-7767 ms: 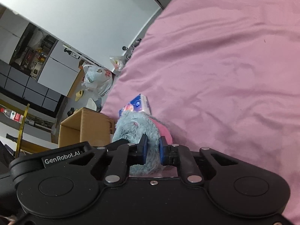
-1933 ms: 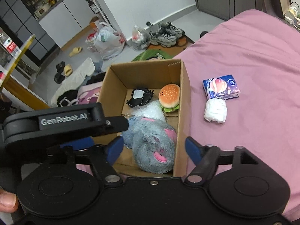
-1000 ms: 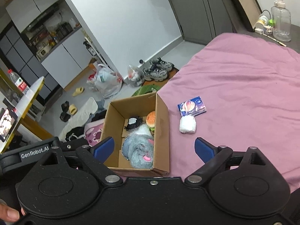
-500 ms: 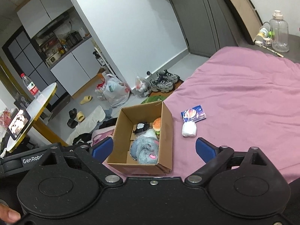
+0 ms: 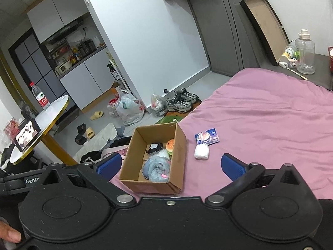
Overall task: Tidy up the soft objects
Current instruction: 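Move both open tools toward the cotton pad pack and tissue pack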
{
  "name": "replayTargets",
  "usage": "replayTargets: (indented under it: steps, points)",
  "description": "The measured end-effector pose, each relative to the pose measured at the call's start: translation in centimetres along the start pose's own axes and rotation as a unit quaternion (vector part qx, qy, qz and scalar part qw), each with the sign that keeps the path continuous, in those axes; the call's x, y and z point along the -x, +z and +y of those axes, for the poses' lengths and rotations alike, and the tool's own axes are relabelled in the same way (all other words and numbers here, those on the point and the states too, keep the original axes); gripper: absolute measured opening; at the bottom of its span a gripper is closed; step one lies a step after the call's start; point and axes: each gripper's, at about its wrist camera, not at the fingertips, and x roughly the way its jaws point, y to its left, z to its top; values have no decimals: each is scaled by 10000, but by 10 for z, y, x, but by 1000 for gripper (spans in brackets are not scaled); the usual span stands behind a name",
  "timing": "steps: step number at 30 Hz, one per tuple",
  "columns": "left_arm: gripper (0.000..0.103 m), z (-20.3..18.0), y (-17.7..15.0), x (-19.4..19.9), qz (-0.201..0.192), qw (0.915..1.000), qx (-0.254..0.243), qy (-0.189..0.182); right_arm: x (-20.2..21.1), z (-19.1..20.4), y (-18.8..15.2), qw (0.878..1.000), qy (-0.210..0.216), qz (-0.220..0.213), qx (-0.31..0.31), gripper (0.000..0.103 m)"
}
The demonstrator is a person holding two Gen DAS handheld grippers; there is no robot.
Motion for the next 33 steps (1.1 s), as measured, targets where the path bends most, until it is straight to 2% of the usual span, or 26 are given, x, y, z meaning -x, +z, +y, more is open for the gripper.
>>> replayTargets:
  steps: [13, 19, 33]
  points:
    - [103, 0, -1, 5, -22, 10000, -71, -16, 5, -16, 0, 10000, -34, 27, -54, 103]
    - [103, -4, 0, -4, -29, 10000, 24, -87, 3, -30, 1, 9998, -42, 36, -166, 103]
    - [103, -34, 9, -36, 94, 9998, -97, 144, -20, -79, 3, 9974, 15, 162, -701, 103]
